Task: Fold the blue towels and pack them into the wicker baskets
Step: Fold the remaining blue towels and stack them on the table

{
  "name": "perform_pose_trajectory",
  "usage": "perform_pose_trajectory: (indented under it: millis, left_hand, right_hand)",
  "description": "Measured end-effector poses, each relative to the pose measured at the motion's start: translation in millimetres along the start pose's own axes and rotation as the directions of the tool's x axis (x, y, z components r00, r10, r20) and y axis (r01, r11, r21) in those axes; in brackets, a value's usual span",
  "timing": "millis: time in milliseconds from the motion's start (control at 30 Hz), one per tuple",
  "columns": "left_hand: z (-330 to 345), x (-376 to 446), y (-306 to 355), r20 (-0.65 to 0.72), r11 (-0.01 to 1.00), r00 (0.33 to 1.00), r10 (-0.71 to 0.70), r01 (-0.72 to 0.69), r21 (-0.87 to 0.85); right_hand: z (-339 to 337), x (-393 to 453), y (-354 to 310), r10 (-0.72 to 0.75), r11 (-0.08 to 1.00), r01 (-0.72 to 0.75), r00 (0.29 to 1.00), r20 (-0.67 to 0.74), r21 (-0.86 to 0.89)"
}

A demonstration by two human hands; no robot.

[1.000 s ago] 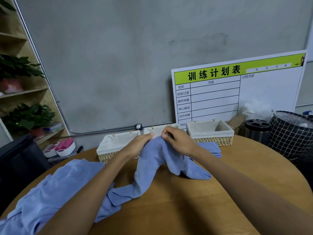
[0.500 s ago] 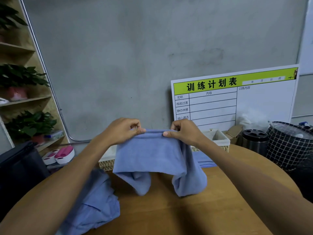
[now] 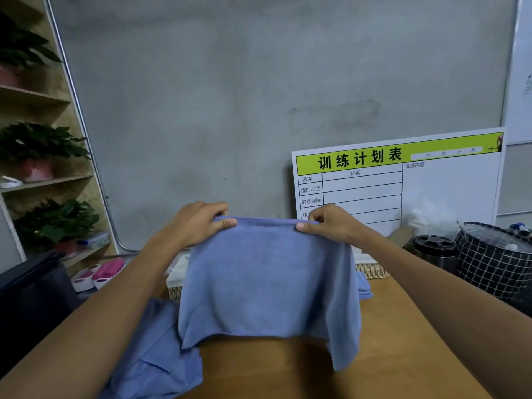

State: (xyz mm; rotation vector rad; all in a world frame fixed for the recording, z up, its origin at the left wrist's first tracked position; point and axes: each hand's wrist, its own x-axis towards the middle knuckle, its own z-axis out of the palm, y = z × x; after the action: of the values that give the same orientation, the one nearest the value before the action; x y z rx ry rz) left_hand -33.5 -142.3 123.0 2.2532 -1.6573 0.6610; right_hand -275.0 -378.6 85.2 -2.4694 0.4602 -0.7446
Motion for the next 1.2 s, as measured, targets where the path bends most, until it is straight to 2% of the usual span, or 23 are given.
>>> perform_pose_trajectory:
  millis: [100,200,267,367,467,600,800,1033,1200]
  left_hand:
    - [-7,-1,-1,-0.035,0.988,0.999,-0.020,0.014,-0.154]
    - [-17,-3,-1,-0.046,0.984,0.999,0.007,-0.015,-0.178]
    - [-24,-3,0,-0.063,0.997,0.998,0.002,-0.007,-0.083]
    - [-36,-3,6,-0.113,0.984,0.992,-0.047,0.065,0.167]
    - [-44,-7,8,-0.133,0.966,0.990,-0.054,0.086,0.245]
    - [-45,-17,9,-0.133,0.976,0.989,-0.070,0.095,0.196]
    - [-43,-31,6,-0.180,0.984,0.983,0.036,-0.004,0.176]
    - [-51,-36,2,-0.265,0.981,0.964,0.001,0.050,0.189]
    - [-57,-34,-4,-0.311,0.974,0.950,0.013,0.059,0.220]
  right_hand:
    - [-8,0,2,0.002,0.994,-0.011,0.997,-0.081,-0.109]
    - [-17,-3,-4,0.010,0.987,-0.032,0.990,-0.139,-0.156]
    - [-25,-5,-9,0.006,0.973,-0.059,0.974,-0.228,-0.225]
    - [-36,-10,-11,-0.066,0.925,-0.062,0.946,-0.318,-0.375]
    - [-42,-17,-9,-0.106,0.887,-0.066,0.934,-0.342,-0.456]
    - [-46,-23,-10,-0.106,0.889,-0.094,0.910,-0.402,-0.449]
    - [-57,-33,-7,-0.174,0.901,0.002,0.917,-0.358,-0.434]
    - [-68,-45,-19,0.038,0.927,-0.172,0.928,-0.371,-0.335]
    - [-71,-44,-19,0.066,0.897,-0.220,0.924,-0.377,-0.383]
